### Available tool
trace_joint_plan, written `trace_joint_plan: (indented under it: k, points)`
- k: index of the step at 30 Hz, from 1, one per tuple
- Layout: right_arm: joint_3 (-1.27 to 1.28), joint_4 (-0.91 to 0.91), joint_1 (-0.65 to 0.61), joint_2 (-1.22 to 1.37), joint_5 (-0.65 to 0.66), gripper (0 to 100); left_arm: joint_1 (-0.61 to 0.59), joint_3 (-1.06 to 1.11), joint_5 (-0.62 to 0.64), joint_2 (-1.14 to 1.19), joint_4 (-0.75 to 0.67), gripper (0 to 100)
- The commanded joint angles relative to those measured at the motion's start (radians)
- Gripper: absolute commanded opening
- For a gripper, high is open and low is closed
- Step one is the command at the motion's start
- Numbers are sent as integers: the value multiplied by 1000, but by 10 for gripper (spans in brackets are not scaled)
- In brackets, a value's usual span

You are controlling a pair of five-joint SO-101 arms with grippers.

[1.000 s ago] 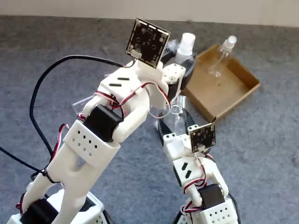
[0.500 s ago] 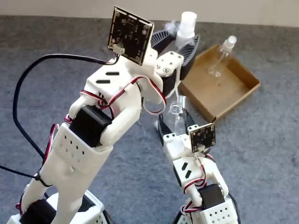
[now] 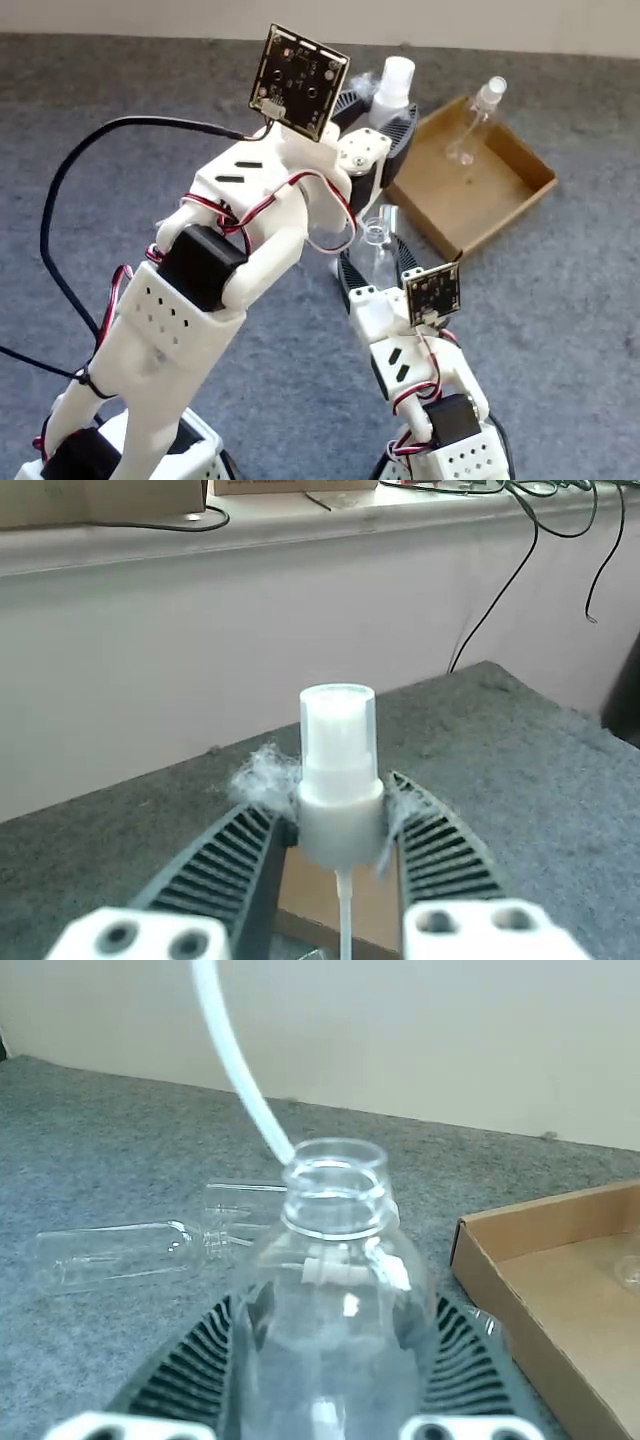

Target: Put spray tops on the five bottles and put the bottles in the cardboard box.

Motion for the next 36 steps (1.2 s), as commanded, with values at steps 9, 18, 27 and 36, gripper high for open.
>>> trace_joint_plan:
  k: [9, 18, 27, 36]
  points:
    - [157, -21, 12, -8, -5, 92, 22, -5, -6, -22, -49, 5]
    - [157, -21, 12, -8, -5, 92, 2, 7, -5, -107, -224, 5]
    - [157, -21, 12, -8, -3, 92, 1, 151, -2, -124, -230, 5]
    - [157, -21, 12, -8, -3, 92, 2, 209, 2, -124, -224, 5]
